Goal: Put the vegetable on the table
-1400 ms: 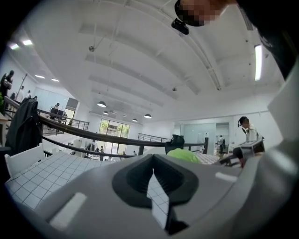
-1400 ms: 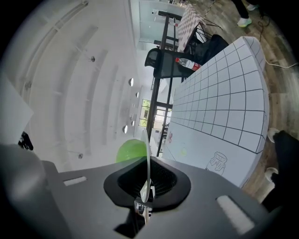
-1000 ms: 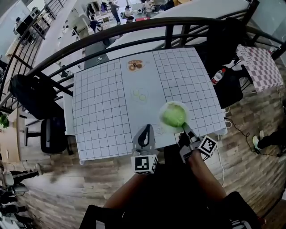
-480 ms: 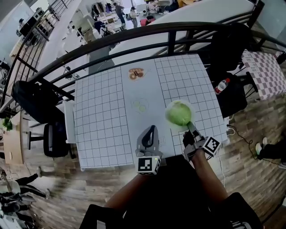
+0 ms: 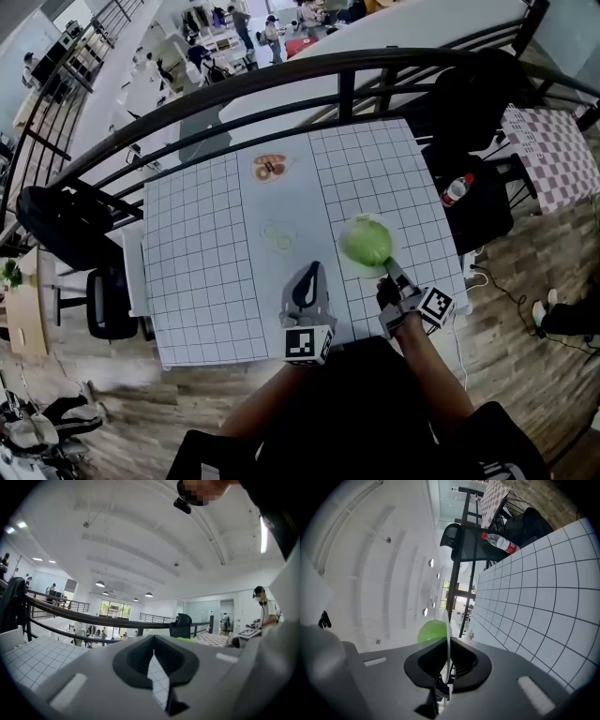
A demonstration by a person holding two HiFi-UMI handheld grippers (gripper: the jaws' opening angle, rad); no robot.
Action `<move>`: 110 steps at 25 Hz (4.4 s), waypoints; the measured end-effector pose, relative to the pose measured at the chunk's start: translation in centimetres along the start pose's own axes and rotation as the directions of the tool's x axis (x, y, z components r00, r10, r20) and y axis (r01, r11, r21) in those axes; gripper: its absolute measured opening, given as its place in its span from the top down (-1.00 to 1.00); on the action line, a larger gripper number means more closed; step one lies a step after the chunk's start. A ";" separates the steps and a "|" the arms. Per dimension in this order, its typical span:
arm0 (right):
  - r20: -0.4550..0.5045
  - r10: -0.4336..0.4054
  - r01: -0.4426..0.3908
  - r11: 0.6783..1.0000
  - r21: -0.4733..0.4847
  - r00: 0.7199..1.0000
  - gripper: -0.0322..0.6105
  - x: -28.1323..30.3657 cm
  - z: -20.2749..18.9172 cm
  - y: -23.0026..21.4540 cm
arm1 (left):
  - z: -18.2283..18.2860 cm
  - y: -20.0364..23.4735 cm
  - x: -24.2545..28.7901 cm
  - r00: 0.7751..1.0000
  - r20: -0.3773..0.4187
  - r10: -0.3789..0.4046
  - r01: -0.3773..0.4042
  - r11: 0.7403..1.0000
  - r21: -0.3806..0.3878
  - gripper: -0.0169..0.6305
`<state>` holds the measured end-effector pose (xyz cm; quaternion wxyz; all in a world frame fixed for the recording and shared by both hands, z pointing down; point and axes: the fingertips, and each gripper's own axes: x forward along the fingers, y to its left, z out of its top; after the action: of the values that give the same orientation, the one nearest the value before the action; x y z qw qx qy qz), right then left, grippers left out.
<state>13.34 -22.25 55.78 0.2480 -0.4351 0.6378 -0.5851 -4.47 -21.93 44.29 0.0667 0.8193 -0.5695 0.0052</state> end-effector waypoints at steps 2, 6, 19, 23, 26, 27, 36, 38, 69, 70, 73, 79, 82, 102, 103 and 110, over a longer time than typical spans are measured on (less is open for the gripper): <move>0.004 -0.017 0.017 1.000 -0.012 1.000 0.87 0.2 1.0 -0.9 | -0.2 -0.3 0.8 1.000 -0.006 -0.001 0.001 1.000 0.000 0.92; -0.001 -0.039 0.039 0.999 -0.028 0.999 0.87 1.3 2.4 -2.5 | -0.3 -0.4 2.1 1.000 -0.016 0.010 -0.010 1.000 0.006 0.92; -0.067 -0.005 0.002 0.999 -0.042 0.998 0.87 5.6 5.1 -6.7 | -1.8 -0.7 4.8 0.996 -0.072 0.044 -0.043 0.999 0.017 0.92; -0.084 -0.021 0.019 1.000 -0.024 0.996 0.87 6.8 5.1 -8.2 | -2.3 -0.7 5.0 0.994 -0.092 0.057 -0.055 0.998 0.023 0.92; -0.091 0.028 -0.026 0.999 0.021 0.995 0.86 8.0 4.9 -8.0 | -2.9 -0.6 4.9 0.990 -0.118 0.072 -0.069 0.997 0.031 0.92; -0.098 0.019 -0.017 1.000 0.025 0.995 0.87 8.1 4.8 -8.2 | -2.8 -0.3 4.7 0.988 -0.129 0.082 -0.078 0.996 0.036 0.92; -0.160 0.058 -0.050 0.997 0.057 0.985 0.85 10.4 4.4 -11.9 | -3.8 1.4 4.4 0.979 -0.134 0.156 -0.151 0.987 0.047 0.92; -0.176 0.066 -0.057 0.997 0.056 0.982 0.85 10.8 4.2 -12.3 | -4.0 1.9 4.2 0.974 -0.140 0.179 -0.173 0.983 0.054 0.92; -0.189 -0.074 0.094 0.990 0.102 0.979 0.86 14.7 2.6 -20.9 | -5.6 3.8 3.4 0.943 -0.174 0.285 -0.276 0.958 0.074 0.92; -0.191 -0.079 0.099 0.990 0.101 0.978 0.86 14.7 2.5 -21.0 | -5.5 3.8 3.4 0.944 -0.170 0.284 -0.275 0.959 0.074 0.92; -0.198 -0.096 0.116 0.989 0.090 0.976 0.86 14.8 2.2 -21.2 | -5.4 3.9 3.3 0.945 -0.160 0.286 -0.277 0.958 0.074 0.92; -0.191 -0.138 0.163 0.979 0.122 0.972 0.86 14.7 2.1 -21.8 | -5.3 3.8 2.5 0.941 -0.152 0.303 -0.292 0.952 0.091 0.92; -0.200 -0.168 0.192 0.976 0.106 0.965 0.87 14.7 2.0 -22.0 | -5.3 3.8 2.2 0.940 -0.148 0.308 -0.298 0.951 0.086 0.92; -0.233 -0.362 0.379 0.925 0.030 0.902 0.83 12.5 0.0 -23.0 | -4.0 5.6 -2.3 0.921 -0.126 0.370 -0.362 0.929 0.082 0.92; -0.240 -0.360 0.377 0.926 0.027 0.901 0.83 12.5 -0.1 -23.0 | -4.0 5.7 -2.6 0.919 -0.128 0.372 -0.364 0.928 0.082 0.92; -0.301 -0.379 0.397 0.918 -0.002 0.875 0.72 12.4 -1.0 -22.8 | -4.0 5.5 -3.8 0.929 -0.126 0.349 -0.342 0.937 0.078 0.92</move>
<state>12.37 -30.71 80.32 0.0407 -0.4539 0.5496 -0.7002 -10.69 -19.80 48.45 0.0815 0.7055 -0.6984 0.0889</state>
